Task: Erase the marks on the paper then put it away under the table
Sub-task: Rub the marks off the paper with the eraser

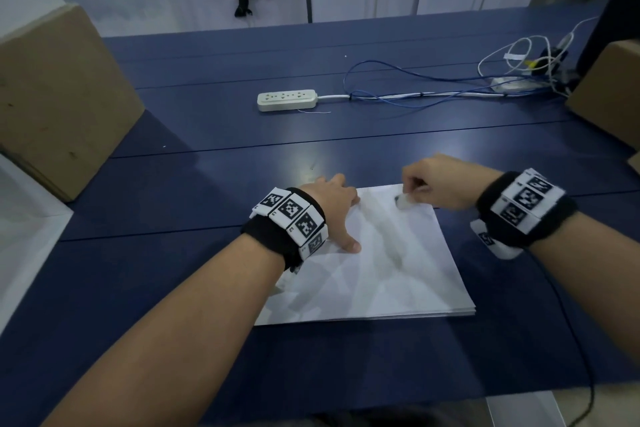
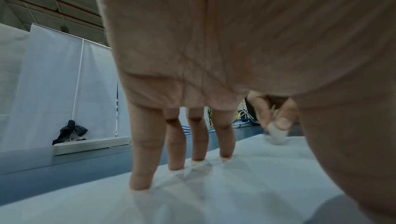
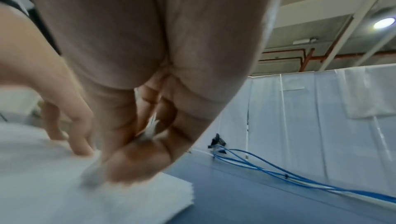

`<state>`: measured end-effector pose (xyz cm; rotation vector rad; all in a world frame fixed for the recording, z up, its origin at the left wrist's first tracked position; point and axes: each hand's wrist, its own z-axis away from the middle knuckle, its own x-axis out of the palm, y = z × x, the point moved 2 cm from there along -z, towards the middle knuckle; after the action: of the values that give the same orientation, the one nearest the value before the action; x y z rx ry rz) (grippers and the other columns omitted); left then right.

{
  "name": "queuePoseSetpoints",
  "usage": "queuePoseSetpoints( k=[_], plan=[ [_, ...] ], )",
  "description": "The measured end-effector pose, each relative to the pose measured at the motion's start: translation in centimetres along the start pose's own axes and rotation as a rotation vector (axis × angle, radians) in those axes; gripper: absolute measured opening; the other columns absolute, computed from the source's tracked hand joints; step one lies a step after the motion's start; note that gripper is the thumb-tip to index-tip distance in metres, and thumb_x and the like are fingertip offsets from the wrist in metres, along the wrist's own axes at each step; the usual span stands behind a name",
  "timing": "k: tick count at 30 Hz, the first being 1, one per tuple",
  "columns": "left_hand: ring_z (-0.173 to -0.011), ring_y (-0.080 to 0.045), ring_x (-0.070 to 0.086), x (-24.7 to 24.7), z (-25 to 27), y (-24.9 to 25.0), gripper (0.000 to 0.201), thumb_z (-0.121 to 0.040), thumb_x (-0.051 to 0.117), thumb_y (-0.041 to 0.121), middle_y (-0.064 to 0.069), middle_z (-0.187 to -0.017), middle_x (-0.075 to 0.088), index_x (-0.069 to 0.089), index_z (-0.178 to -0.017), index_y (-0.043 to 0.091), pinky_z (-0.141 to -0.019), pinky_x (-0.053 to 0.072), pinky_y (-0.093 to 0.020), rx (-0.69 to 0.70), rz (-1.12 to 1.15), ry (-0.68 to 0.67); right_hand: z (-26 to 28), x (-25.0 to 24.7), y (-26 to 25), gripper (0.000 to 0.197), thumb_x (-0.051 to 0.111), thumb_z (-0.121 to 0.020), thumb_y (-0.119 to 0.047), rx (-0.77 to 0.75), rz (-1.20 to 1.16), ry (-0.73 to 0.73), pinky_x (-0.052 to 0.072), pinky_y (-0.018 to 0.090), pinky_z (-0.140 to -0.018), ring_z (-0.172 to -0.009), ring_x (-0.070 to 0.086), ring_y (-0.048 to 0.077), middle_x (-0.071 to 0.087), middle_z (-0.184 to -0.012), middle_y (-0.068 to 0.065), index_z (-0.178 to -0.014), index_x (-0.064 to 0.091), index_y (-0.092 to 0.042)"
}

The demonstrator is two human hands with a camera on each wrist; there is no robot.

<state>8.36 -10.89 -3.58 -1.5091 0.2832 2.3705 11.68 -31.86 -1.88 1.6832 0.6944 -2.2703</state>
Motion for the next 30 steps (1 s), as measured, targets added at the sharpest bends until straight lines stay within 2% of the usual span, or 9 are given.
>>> queuePoseSetpoints(
  k=[4,7,10,12,16,21,23,27,30],
  plan=[
    [-0.115,-0.023,0.045,0.2,-0.1,0.0,0.090,-0.064,0.076,0.066,0.003,-0.124,0.040,0.044,-0.138,0.025,-0.084,0.051,-0.044,-0.002,0.002,0.010,2.2,1.3,-1.4,0.016,0.076,-0.084,-0.033,-0.107,-0.123,-0.278,0.053,0.032,-0.069,-0.073,0.066,0.020,0.070,-0.078,-0.010,-0.074,0.063,-0.031],
    [-0.116,-0.023,0.045,0.0,-0.1,0.1,0.090,-0.064,0.076,0.066,0.003,-0.123,0.041,0.044,-0.137,0.025,-0.085,0.050,-0.043,0.002,0.002,0.004,0.6,0.8,-0.6,0.021,0.074,-0.084,-0.043,-0.038,-0.072,-0.125,0.051,0.031,-0.067,-0.071,0.064,0.016,0.067,-0.076,-0.009,-0.081,0.064,-0.025],
    [-0.116,-0.023,0.045,0.0,0.0,0.0,0.090,-0.065,0.076,0.066,0.002,-0.124,0.040,0.044,-0.138,0.025,-0.084,0.049,-0.043,0.002,0.001,-0.002,-0.7,0.0,0.3,0.021,0.066,-0.091,-0.042,0.034,0.029,0.065,0.044,0.031,-0.070,-0.082,0.061,0.021,0.061,-0.075,-0.010,-0.084,0.058,-0.024],
    [-0.116,-0.024,0.044,0.1,0.0,0.0,0.090,-0.065,0.075,0.067,0.002,-0.124,0.040,0.044,-0.138,0.025,-0.085,0.050,-0.045,-0.003,-0.007,-0.002,-0.1,0.3,0.5,0.019,0.069,-0.090,-0.039,0.010,0.005,0.009,0.045,0.031,-0.068,-0.078,0.060,0.020,0.061,-0.071,-0.013,-0.079,0.058,-0.028],
    [-0.117,-0.024,0.045,0.1,-0.1,0.0,0.090,-0.065,0.076,0.066,0.002,-0.125,0.040,0.044,-0.138,0.025,-0.086,0.051,-0.047,-0.009,-0.003,-0.008,1.8,1.8,0.0,0.016,0.075,-0.083,-0.032,-0.082,-0.115,-0.283,0.058,0.038,-0.072,-0.074,0.069,0.023,0.069,-0.078,-0.015,-0.074,0.062,-0.039],
    [-0.120,-0.025,0.044,0.0,-0.1,0.2,0.093,-0.065,0.075,0.067,0.001,-0.127,0.039,0.042,-0.141,0.025,-0.088,0.050,-0.049,-0.007,-0.004,-0.014,0.3,0.2,-0.2,0.020,0.068,-0.090,-0.036,-0.011,0.053,0.017,0.043,0.029,-0.070,-0.077,0.056,0.015,0.056,-0.071,-0.016,-0.077,0.054,-0.030],
    [-0.120,-0.025,0.044,0.1,0.0,0.1,0.093,-0.065,0.075,0.067,0.001,-0.128,0.039,0.041,-0.142,0.025,-0.089,0.050,-0.049,-0.005,-0.012,-0.009,0.6,0.4,-0.2,0.020,0.068,-0.088,-0.038,-0.013,0.036,-0.010,0.049,0.032,-0.072,-0.077,0.058,0.015,0.060,-0.073,-0.014,-0.075,0.055,-0.029],
    [-0.120,-0.025,0.044,0.2,-0.1,0.1,0.094,-0.065,0.076,0.066,0.001,-0.127,0.039,0.042,-0.141,0.024,-0.090,0.050,-0.049,-0.008,-0.008,-0.005,2.2,2.2,-1.2,0.015,0.071,-0.084,-0.031,-0.116,-0.110,-0.275,0.058,0.037,-0.074,-0.079,0.069,0.021,0.071,-0.084,-0.013,-0.075,0.061,-0.037],
    [-0.120,-0.025,0.044,0.1,-0.2,0.2,0.093,-0.064,0.076,0.067,0.001,-0.127,0.039,0.043,-0.140,0.024,-0.090,0.050,-0.049,-0.006,-0.009,-0.016,1.3,0.9,-0.8,0.018,0.072,-0.086,-0.040,-0.036,-0.040,-0.124,0.049,0.027,-0.066,-0.076,0.061,0.013,0.065,-0.078,-0.013,-0.077,0.059,-0.033]
  ],
)
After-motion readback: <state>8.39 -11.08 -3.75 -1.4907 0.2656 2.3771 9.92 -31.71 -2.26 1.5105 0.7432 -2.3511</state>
